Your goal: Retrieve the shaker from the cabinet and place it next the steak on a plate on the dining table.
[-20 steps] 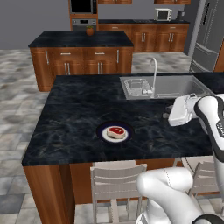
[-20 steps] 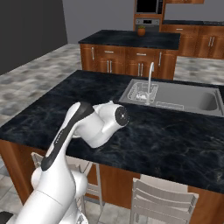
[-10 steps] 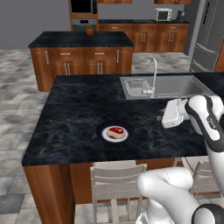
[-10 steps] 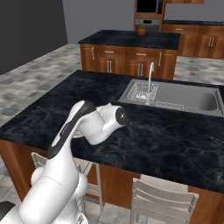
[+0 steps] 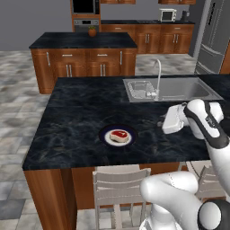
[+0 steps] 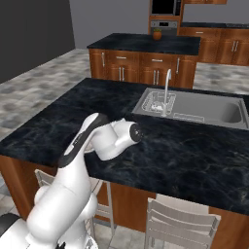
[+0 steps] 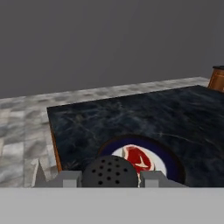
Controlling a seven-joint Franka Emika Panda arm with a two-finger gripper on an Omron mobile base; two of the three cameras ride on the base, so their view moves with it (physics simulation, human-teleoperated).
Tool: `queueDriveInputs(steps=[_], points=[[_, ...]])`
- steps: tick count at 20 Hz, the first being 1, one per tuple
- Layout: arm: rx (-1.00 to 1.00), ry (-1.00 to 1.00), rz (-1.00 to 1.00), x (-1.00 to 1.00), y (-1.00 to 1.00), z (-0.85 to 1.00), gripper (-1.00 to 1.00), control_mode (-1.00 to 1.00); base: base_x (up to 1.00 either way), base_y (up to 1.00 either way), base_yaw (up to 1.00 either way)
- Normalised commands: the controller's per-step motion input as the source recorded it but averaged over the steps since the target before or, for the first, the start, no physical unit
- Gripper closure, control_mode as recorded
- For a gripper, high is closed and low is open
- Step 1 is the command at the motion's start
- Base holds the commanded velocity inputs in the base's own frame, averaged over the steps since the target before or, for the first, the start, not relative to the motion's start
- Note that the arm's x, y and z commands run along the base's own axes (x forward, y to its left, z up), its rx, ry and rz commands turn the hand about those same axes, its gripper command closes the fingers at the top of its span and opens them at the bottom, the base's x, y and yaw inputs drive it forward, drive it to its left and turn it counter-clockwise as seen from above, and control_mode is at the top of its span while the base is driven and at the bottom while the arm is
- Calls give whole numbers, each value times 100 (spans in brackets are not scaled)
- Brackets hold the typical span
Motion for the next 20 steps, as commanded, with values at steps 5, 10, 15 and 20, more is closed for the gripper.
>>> queueDriveInputs(steps=[5, 10, 15, 20], points=[[1, 0, 0, 20, 0, -19, 100, -100, 0, 0, 0], [4, 2, 0, 17, 0, -14, 100, -100, 0, 0, 0], [3, 2, 0, 16, -1, -13, 100, -100, 0, 0, 0], [2, 1, 0, 21, -6, -19, 100, -100, 0, 0, 0]])
